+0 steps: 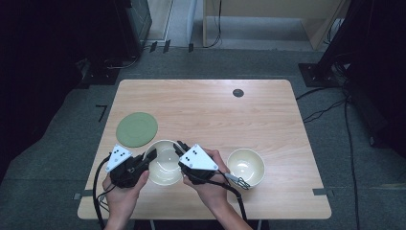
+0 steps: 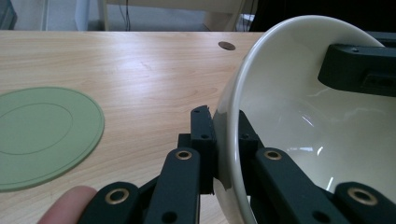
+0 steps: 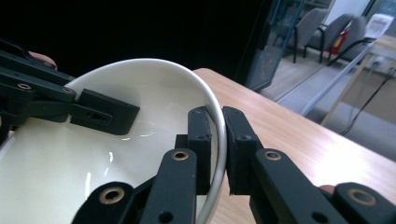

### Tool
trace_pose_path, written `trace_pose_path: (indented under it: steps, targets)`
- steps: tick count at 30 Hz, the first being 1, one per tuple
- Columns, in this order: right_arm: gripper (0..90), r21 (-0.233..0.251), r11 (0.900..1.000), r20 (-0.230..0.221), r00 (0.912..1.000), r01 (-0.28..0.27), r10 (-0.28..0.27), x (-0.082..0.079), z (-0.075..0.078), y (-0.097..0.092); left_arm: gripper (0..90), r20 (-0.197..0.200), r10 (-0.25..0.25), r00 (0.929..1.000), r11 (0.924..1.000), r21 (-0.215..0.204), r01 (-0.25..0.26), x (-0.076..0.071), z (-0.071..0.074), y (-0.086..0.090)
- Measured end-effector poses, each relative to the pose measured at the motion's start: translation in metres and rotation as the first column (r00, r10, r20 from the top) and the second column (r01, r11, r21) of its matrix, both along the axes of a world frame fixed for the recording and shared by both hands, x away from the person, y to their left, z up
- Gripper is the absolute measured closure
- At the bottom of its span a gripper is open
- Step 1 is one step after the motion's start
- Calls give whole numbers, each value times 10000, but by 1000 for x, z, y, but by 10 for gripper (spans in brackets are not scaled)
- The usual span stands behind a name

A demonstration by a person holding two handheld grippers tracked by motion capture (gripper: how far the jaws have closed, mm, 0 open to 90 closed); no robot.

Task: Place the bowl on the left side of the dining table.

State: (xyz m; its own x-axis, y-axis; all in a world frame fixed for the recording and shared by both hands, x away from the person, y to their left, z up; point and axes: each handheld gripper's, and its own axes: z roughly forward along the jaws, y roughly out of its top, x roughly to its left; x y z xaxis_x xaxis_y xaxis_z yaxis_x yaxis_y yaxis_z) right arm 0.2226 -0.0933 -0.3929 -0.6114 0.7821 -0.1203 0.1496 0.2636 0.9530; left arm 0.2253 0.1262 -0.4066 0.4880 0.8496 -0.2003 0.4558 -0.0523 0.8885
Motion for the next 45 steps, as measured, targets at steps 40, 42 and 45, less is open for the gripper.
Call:
trace_pose_path:
  steps: [40, 42, 45]
  targets:
    - [160, 1834, 9512, -1683, 9613, 2480, -2182, 11, 1, -133, 845, 176, 961, 9952, 9952, -211, -957, 17, -16, 36]
    - [160, 1789, 9475, -1722, 9566, 2649, -2350, 10, -1, -140, 845, 173, 1016, 9947, 9946, -252, -1011, 18, -17, 38]
    - [162, 1760, 9394, -1658, 9495, 2942, -2663, 9, -2, -150, 845, 168, 1128, 9935, 9933, -271, -1123, 20, -18, 41]
